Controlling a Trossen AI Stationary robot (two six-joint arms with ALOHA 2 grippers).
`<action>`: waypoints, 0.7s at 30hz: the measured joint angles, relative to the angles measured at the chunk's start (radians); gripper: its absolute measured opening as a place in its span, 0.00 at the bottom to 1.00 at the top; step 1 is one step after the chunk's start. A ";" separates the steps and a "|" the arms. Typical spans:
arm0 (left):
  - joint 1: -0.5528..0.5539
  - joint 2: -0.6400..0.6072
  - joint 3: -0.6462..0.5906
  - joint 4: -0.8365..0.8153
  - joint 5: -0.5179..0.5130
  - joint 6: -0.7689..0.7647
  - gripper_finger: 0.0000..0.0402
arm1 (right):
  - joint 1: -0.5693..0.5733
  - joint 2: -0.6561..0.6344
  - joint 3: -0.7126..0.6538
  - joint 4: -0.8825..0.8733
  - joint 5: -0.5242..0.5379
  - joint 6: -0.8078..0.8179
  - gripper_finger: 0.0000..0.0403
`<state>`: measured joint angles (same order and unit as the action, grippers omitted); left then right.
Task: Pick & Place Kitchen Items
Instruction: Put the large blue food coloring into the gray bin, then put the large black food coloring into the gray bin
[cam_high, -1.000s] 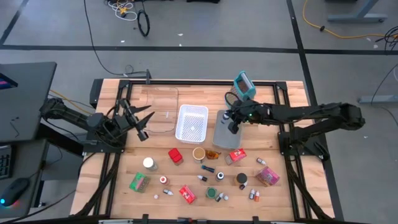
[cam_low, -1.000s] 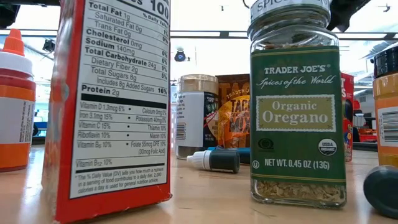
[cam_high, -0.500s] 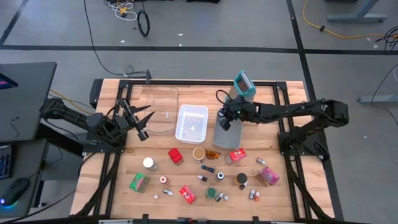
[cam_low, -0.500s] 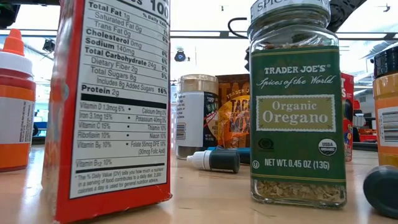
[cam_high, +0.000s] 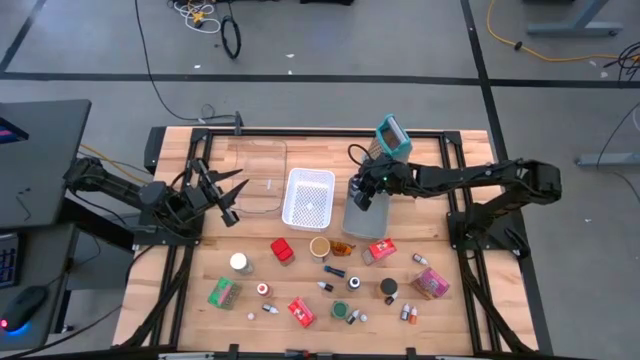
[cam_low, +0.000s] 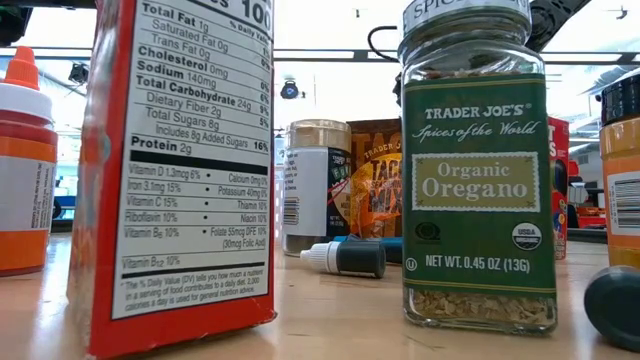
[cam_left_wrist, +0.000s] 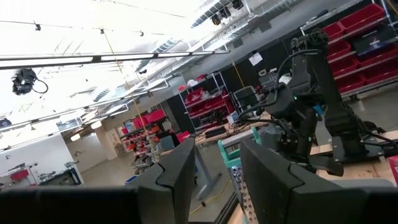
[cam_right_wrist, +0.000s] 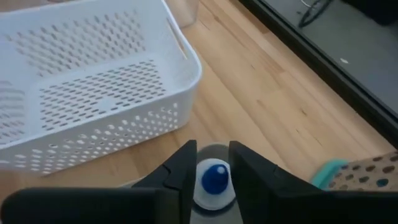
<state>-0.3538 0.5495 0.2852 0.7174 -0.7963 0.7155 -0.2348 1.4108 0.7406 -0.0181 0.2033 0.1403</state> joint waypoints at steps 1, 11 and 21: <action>0.000 0.000 0.000 0.000 0.000 0.000 0.34 | 0.000 -0.011 0.000 0.001 -0.014 -0.001 0.28; 0.000 0.000 0.000 0.000 0.000 -0.002 0.34 | 0.025 -0.181 0.000 -0.003 -0.459 -0.028 0.30; 0.000 0.000 0.000 0.000 0.001 -0.011 0.34 | 0.213 -0.213 0.000 0.051 -0.540 -0.051 0.30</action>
<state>-0.3538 0.5495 0.2852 0.7170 -0.7952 0.7042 -0.0220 1.1980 0.7406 0.0333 -0.3369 0.0891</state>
